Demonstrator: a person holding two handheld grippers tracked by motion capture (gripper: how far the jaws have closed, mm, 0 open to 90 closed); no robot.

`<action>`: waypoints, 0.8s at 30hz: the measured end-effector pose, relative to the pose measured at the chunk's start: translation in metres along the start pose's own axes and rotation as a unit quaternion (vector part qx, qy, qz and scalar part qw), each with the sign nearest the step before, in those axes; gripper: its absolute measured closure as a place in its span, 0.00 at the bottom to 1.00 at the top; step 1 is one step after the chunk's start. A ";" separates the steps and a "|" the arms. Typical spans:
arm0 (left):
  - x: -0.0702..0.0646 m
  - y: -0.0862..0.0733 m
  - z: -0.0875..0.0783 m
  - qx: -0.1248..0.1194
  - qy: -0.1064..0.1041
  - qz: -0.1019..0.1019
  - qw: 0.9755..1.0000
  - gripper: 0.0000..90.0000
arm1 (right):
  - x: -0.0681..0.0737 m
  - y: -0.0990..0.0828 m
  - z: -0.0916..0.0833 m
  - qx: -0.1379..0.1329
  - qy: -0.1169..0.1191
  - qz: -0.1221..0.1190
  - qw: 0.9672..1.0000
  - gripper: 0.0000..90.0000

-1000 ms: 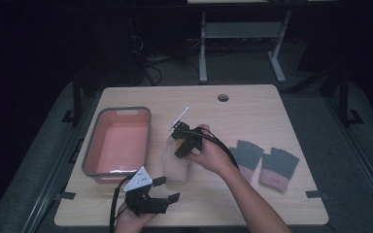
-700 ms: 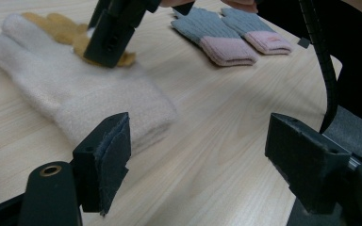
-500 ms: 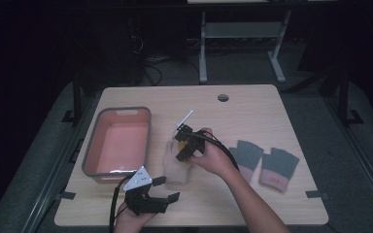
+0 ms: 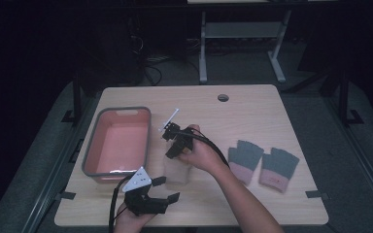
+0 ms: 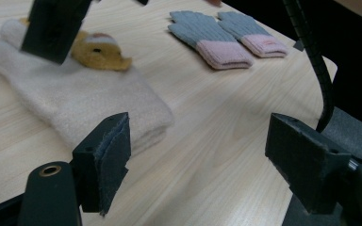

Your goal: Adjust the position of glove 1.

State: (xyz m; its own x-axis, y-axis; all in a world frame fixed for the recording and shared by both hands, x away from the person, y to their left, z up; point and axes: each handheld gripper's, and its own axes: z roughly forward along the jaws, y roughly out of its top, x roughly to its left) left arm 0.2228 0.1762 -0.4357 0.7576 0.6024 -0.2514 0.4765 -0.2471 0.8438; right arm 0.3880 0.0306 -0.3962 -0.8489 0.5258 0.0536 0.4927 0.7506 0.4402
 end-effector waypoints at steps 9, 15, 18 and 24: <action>0.002 0.000 -0.001 -0.002 -0.002 -0.005 1.000 0.26 | 0.003 0.005 0.024 0.034 -0.005 -0.019 0.999 0.48; 0.001 0.000 -0.001 -0.002 -0.005 -0.003 1.000 0.26 | 0.001 0.000 0.036 0.045 -0.020 -0.030 0.998 0.47; 0.001 0.000 0.000 -0.003 -0.005 -0.004 1.000 0.26 | 0.000 -0.003 0.036 0.043 -0.019 -0.030 0.998 0.47; 0.000 0.000 0.001 0.000 -0.005 -0.003 1.000 0.26 | -0.004 -0.008 0.032 0.048 -0.021 -0.038 0.998 0.47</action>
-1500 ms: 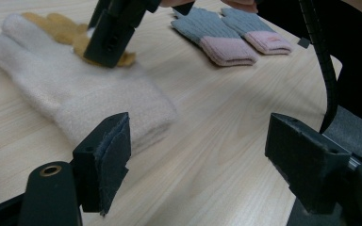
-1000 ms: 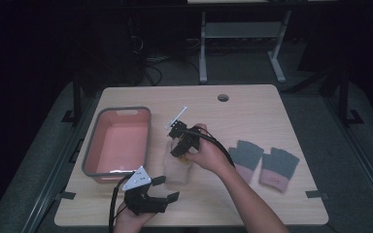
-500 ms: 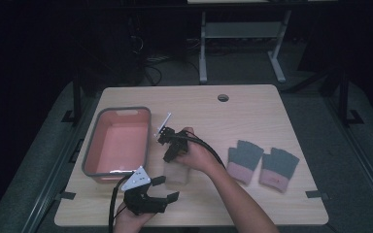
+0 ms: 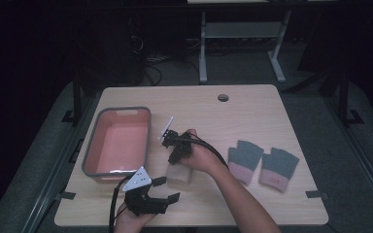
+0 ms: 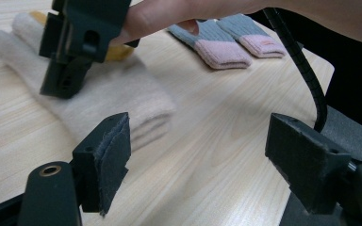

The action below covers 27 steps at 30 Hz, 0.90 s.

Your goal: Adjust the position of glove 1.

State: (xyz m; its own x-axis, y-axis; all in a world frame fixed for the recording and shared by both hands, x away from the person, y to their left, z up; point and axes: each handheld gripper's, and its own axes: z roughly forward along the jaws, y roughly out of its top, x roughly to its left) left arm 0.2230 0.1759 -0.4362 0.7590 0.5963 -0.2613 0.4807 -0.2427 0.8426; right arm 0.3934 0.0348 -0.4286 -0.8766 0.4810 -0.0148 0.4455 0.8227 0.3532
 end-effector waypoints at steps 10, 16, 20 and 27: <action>-0.001 -0.001 0.001 0.002 -0.003 -0.001 1.000 0.26 | -0.008 -0.018 -0.007 -0.005 0.006 -0.003 1.000 0.47; -0.002 -0.001 0.004 0.005 -0.005 -0.003 1.000 0.26 | -0.014 -0.034 -0.012 -0.011 0.010 -0.002 1.000 0.47; -0.003 -0.001 0.005 0.007 -0.006 -0.006 1.000 0.26 | -0.017 -0.042 -0.015 -0.008 0.010 0.000 1.000 0.46; -0.003 -0.001 0.006 0.014 -0.010 -0.008 1.000 0.25 | -0.021 -0.050 -0.020 -0.018 0.015 0.011 1.000 0.41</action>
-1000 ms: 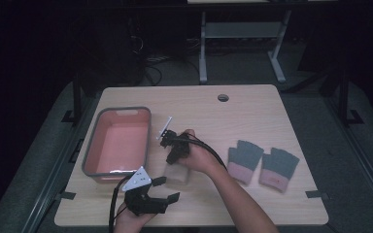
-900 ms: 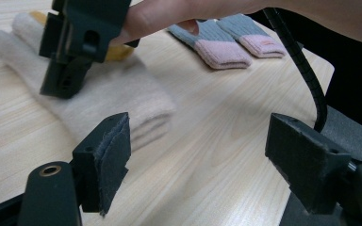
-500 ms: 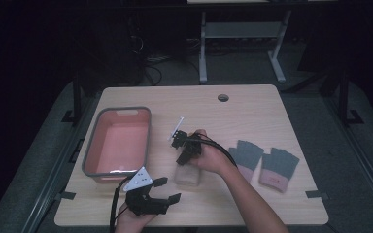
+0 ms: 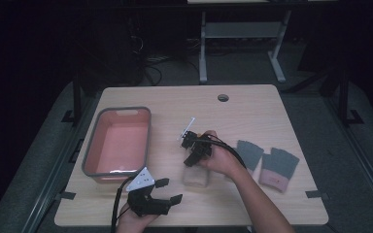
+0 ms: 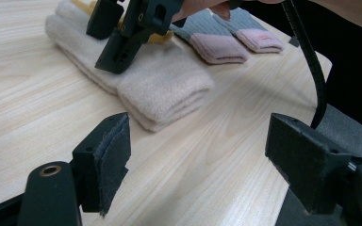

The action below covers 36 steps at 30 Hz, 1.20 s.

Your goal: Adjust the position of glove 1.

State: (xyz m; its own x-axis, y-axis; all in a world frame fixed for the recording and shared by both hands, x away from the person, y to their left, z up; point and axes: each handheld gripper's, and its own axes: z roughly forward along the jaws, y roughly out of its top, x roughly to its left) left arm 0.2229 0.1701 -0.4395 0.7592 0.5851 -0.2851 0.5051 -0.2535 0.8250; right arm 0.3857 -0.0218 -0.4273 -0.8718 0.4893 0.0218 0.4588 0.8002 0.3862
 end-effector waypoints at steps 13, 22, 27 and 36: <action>-0.002 0.018 0.014 0.003 -0.014 -0.011 1.000 0.25 | -0.004 -0.038 -0.051 -0.080 0.013 0.096 0.992 0.39; 0.006 0.041 0.034 0.029 0.009 -0.061 0.998 0.21 | 0.003 -0.069 -0.060 -0.107 0.024 0.154 0.982 0.39; 0.015 0.047 0.045 0.049 0.019 -0.088 0.995 0.21 | 0.003 -0.080 -0.055 -0.115 0.041 0.197 0.973 0.39; 0.033 0.050 0.067 0.097 0.015 -0.134 0.986 0.23 | 0.002 -0.093 -0.046 -0.132 0.060 0.239 0.960 0.41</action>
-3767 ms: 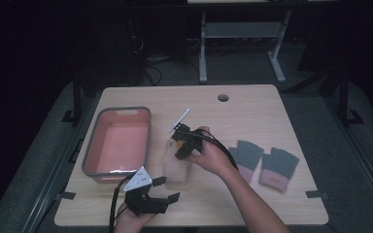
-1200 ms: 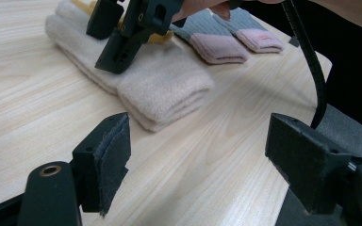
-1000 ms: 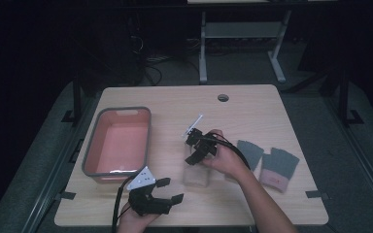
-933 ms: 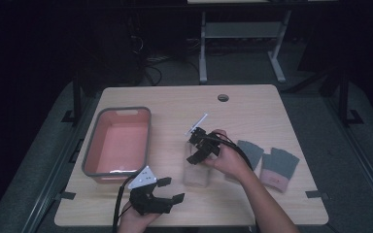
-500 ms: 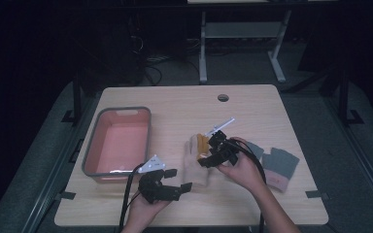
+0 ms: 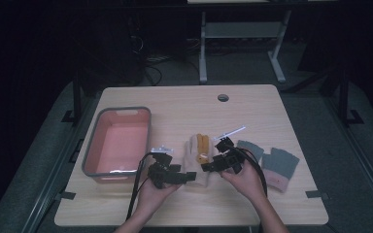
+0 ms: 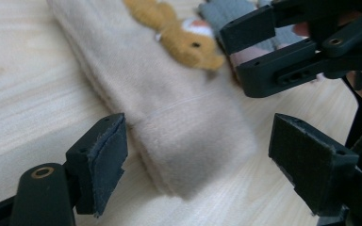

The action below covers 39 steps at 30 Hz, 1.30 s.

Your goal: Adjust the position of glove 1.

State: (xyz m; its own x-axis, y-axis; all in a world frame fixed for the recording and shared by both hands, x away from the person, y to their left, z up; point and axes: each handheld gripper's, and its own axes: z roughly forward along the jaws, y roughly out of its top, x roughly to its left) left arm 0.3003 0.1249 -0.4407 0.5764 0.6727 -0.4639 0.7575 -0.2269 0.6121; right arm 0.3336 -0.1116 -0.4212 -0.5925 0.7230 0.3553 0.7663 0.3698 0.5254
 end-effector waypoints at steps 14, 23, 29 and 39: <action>0.013 0.005 0.012 0.029 -0.011 -0.039 0.999 0.40 | -0.015 -0.014 0.015 -0.016 0.024 0.060 0.998 0.47; 0.020 0.006 0.020 0.039 -0.015 -0.046 0.998 0.47 | -0.026 -0.019 0.023 -0.016 0.056 0.105 0.993 0.53; 0.022 0.006 0.024 0.052 -0.012 -0.040 0.998 0.56 | -0.029 -0.021 0.028 -0.024 0.066 0.122 0.990 0.50; 0.020 0.008 0.025 0.063 -0.007 -0.029 0.998 0.60 | -0.025 -0.024 0.035 -0.041 0.078 0.157 0.984 0.64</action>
State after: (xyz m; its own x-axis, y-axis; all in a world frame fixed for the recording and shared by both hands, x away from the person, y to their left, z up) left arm 0.3258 0.1190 -0.4615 0.5350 0.6769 -0.5055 0.8212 -0.2758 0.4996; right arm 0.3385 -0.1180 -0.4697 -0.3661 0.6939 0.6200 0.8987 0.0907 0.4292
